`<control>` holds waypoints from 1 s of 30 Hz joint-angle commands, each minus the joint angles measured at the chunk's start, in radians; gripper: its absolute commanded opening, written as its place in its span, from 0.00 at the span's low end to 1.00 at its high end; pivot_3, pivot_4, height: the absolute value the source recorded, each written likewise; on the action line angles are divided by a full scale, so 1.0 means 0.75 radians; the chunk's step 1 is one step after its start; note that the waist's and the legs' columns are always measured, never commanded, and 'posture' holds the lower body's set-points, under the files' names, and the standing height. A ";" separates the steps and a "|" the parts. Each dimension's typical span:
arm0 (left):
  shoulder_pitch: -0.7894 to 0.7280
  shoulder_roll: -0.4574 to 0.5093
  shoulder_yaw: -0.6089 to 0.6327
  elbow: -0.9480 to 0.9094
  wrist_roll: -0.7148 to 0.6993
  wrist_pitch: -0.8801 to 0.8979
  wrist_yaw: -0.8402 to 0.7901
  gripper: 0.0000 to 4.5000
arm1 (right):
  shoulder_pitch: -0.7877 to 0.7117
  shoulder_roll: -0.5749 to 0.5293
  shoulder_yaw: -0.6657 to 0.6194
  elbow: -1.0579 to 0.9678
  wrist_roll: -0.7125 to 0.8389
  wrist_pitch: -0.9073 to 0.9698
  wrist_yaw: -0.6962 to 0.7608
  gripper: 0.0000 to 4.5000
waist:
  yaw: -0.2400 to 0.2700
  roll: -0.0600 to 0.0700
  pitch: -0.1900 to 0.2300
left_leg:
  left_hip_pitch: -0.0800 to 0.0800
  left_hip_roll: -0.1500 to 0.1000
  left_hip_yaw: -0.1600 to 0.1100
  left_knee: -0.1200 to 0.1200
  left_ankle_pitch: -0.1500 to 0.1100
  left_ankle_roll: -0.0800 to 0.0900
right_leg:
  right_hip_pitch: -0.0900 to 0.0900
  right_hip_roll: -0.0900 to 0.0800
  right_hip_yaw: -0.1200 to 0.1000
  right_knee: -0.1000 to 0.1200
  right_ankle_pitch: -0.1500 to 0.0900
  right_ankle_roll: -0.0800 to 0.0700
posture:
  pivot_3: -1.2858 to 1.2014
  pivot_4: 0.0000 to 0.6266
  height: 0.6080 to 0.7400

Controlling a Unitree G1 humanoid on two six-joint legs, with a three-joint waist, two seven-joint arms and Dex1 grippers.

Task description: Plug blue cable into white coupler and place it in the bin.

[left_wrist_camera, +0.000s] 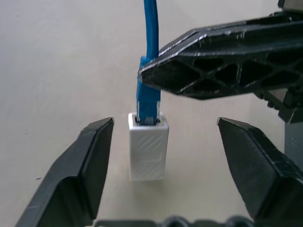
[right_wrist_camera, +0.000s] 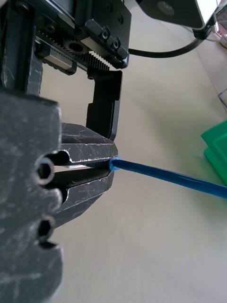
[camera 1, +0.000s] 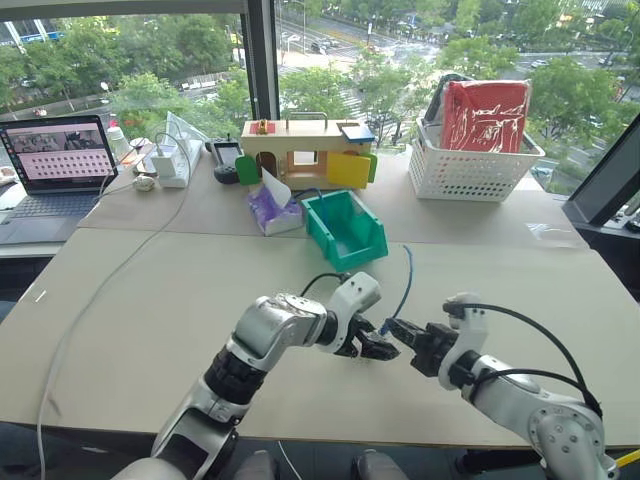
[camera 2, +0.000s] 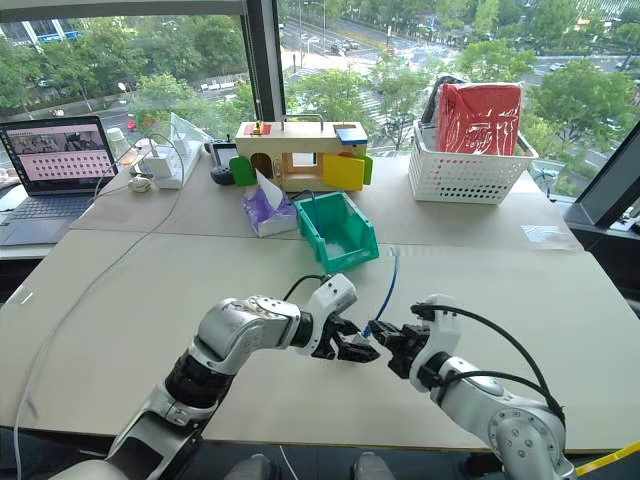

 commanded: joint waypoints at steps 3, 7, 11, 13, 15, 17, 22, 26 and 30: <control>-0.010 0.151 -0.031 0.000 0.002 -0.155 -0.144 0.99 | -0.188 -0.104 -0.240 0.018 0.155 -0.038 -0.054 0.00 | 0.006 0.001 0.001 | 0.000 -0.001 -0.001 0.000 0.000 0.000 | 0.000 0.000 0.000 0.000 0.000 0.000 | 0.52 0.24 0.84; 0.018 0.187 0.032 0.011 0.007 -0.295 -0.160 0.99 | -0.474 -0.168 -0.238 0.157 0.158 -0.025 -0.003 0.00 | 0.001 0.003 0.004 | -0.001 -0.001 0.000 0.000 0.000 0.000 | -0.001 -0.001 0.000 0.000 0.001 -0.002 | 0.52 0.24 0.84; 0.068 0.136 0.156 0.010 -0.019 -0.423 -0.113 0.99 | -0.712 -0.202 -0.130 0.324 -0.009 -0.010 0.127 0.00 | 0.006 0.004 0.005 | -0.002 -0.002 0.000 0.000 0.000 0.000 | -0.001 -0.001 0.000 0.000 0.001 -0.002 | 0.52 0.24 0.84; 0.101 0.097 0.228 0.005 -0.021 -0.498 -0.068 0.99 | -0.851 -0.186 -0.017 0.487 -0.205 -0.080 0.246 0.00 | 0.007 0.004 0.005 | -0.002 -0.001 -0.001 0.000 0.000 0.000 | -0.001 0.000 0.000 0.000 0.001 -0.002 | 0.52 0.24 0.84; 0.131 0.076 0.277 -0.018 -0.018 -0.553 -0.033 0.99 | -0.984 -0.180 0.127 0.689 -0.431 -0.168 0.408 0.00 | 0.001 0.004 0.005 | -0.002 -0.002 0.000 -0.001 0.000 0.000 | -0.001 -0.001 0.000 -0.001 0.001 -0.002 | 0.52 0.24 0.84; 0.161 0.073 0.300 -0.053 -0.007 -0.596 -0.016 0.99 | -1.094 -0.160 0.244 0.896 -0.617 -0.249 0.549 0.00 | 0.002 0.004 0.005 | -0.002 -0.002 0.001 0.000 0.000 0.000 | -0.001 -0.001 0.001 -0.001 0.001 -0.001 | 0.52 0.24 0.84; 0.231 0.079 0.342 -0.135 0.010 -0.631 0.058 0.99 | -1.336 -0.003 0.327 1.406 -0.894 -0.512 0.825 0.00 | 0.002 0.005 0.006 | -0.004 -0.002 0.000 -0.001 0.000 0.000 | -0.003 -0.001 0.001 0.000 0.001 -0.001 | 0.52 0.24 0.84; 0.318 0.106 0.367 -0.260 -0.008 -0.600 0.099 0.99 | -1.496 0.105 0.376 1.779 -1.102 -0.733 0.982 0.00 | 0.002 0.005 0.006 | -0.007 -0.002 0.000 -0.001 0.000 0.000 | -0.006 -0.001 0.000 0.000 0.001 -0.001 | 0.52 0.24 0.84; 0.392 0.135 0.399 -0.347 -0.005 -0.582 0.153 1.00 | -1.586 0.177 0.336 1.990 -1.199 -0.835 1.058 0.10 | 0.004 0.006 0.006 | -0.007 -0.002 0.000 -0.001 0.000 0.000 | -0.006 -0.001 -0.001 0.000 0.001 -0.001 | 0.52 0.24 0.84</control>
